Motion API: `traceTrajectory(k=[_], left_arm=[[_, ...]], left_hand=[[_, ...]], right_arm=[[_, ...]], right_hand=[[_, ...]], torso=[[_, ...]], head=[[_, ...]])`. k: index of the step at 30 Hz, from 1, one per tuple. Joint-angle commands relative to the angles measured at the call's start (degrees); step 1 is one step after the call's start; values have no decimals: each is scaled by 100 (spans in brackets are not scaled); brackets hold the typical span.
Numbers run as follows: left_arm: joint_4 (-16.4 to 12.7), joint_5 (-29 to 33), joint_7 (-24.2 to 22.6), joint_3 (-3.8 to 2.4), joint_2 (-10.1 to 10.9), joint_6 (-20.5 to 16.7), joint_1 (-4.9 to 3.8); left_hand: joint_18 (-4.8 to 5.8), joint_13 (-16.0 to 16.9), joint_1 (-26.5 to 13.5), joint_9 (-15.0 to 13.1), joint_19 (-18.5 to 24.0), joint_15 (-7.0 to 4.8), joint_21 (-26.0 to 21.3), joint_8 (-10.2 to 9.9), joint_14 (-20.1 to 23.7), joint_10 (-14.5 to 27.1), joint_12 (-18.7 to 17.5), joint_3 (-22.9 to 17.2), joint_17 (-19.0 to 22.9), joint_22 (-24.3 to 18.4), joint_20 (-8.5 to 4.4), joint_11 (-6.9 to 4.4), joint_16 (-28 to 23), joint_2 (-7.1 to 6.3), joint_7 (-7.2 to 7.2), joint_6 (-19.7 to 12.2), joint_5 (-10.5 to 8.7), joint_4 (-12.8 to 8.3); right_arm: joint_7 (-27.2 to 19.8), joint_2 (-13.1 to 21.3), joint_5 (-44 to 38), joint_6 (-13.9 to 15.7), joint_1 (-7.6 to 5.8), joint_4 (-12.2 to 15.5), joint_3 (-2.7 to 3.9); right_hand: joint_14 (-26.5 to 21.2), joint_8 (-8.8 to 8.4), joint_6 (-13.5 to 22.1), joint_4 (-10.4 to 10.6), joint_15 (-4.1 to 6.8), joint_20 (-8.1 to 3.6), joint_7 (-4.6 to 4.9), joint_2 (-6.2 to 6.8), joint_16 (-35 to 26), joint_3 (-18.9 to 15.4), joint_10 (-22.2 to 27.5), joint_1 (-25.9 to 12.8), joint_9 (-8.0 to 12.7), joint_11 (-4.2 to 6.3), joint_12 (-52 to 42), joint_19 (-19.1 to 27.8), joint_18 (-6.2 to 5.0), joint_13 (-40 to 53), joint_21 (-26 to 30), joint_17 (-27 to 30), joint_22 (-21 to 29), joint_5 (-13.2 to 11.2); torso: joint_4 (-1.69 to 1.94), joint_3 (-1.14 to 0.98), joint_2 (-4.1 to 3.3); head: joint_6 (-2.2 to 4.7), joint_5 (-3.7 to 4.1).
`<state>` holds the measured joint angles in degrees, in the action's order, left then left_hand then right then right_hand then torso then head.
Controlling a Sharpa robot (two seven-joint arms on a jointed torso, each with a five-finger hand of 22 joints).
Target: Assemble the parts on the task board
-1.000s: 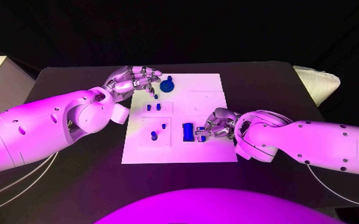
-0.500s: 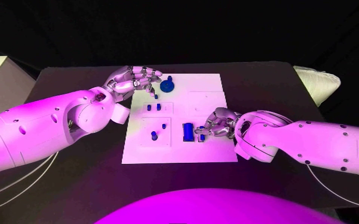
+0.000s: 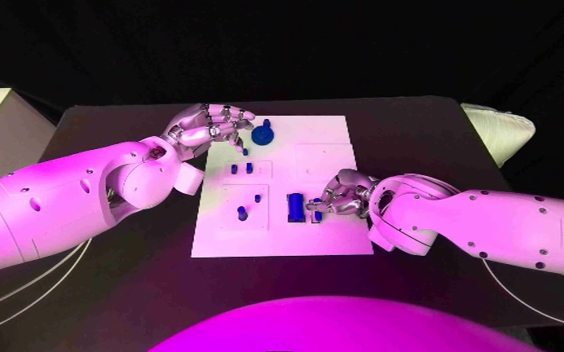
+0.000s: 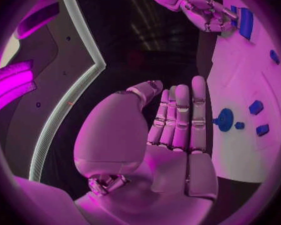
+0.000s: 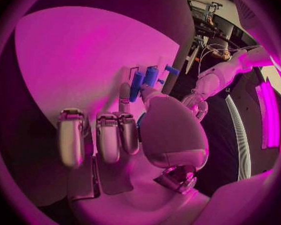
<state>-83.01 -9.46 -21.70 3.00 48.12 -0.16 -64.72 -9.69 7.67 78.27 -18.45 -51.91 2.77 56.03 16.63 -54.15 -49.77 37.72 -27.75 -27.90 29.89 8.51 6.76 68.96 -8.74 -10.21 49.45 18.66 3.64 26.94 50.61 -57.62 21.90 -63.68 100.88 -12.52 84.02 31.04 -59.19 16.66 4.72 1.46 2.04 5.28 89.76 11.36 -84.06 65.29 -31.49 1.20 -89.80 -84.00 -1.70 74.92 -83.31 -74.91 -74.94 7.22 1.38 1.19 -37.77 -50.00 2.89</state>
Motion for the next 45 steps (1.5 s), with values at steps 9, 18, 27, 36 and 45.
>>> traceTrajectory(k=[9, 18, 27, 36, 45], left_arm=[[-4, 25, -28, -4, -15, 96, 3], [-1, 25, -26, -4, -18, 96, 3], [9, 24, -25, -4, -21, 95, 3], [13, 24, -24, -4, -24, 97, 3], [13, 24, -23, -4, -20, 94, 3]], left_hand=[[-87, -8, 25, 8, -30, 22, -28, -25, 2, -29, -28, -7, -9, -5, -10, 4, -18, 18, -17, -2, 11, 32], [-87, -8, 25, 8, -30, 22, -28, -25, 2, -29, -28, -7, -9, -5, -10, 4, -18, 18, -17, -2, 11, 32], [-87, -8, 25, 8, -30, 22, -28, -25, 2, -29, -28, -7, -9, -5, -10, 4, -18, 18, -17, -2, 11, 32], [-87, -8, 25, 8, -30, 22, -28, -25, 2, -29, -28, -7, -9, -5, -10, 4, -18, 18, -17, -2, 11, 32], [-87, -8, 25, 8, -30, 22, -28, -25, 2, -29, -28, -7, -9, -5, -10, 4, -18, 18, -17, -2, 11, 32]], right_arm=[[-38, 11, 0, -182, 32, 5, 0], [-66, 10, 4, -107, 39, 16, 0], [-111, 11, 41, 55, 54, 17, 0], [-141, 18, 61, 89, 62, 26, 0], [-231, 113, 58, -3, 63, 33, 0]], right_hand=[[598, 20, 34, -25, 35, -39, 22, 34, 24, -29, -594, 12, -7, 48, -20, -467, 45, 1508, 23, -1509, -1340, 47], [598, 22, 37, -18, 35, -39, 26, 46, 24, -40, -594, 7, -8, 46, -20, -468, 45, 1508, 20, -1509, -1341, 44], [598, 56, 33, 9, 32, -37, 28, 8, 24, -164, -594, -220, -18, 43, -20, -470, 47, 1508, 11, -1509, -1343, -81], [598, 67, 37, 8, 33, -38, 27, 9, 24, -215, -594, -272, -22, 44, -20, -467, 45, 1508, 23, -1509, -1340, -156], [598, 73, 61, -28, 36, -39, 21, 4, 24, -209, -594, -148, -25, 49, -20, -461, 40, 1508, 50, -1509, -1333, -124]], torso=[[2, -1, 0], [3, 1, -2], [4, 2, 1], [3, 0, -2], [6, 0, 3]], head=[[0, 1], [0, 2], [0, 0], [0, -3], [0, -16]])
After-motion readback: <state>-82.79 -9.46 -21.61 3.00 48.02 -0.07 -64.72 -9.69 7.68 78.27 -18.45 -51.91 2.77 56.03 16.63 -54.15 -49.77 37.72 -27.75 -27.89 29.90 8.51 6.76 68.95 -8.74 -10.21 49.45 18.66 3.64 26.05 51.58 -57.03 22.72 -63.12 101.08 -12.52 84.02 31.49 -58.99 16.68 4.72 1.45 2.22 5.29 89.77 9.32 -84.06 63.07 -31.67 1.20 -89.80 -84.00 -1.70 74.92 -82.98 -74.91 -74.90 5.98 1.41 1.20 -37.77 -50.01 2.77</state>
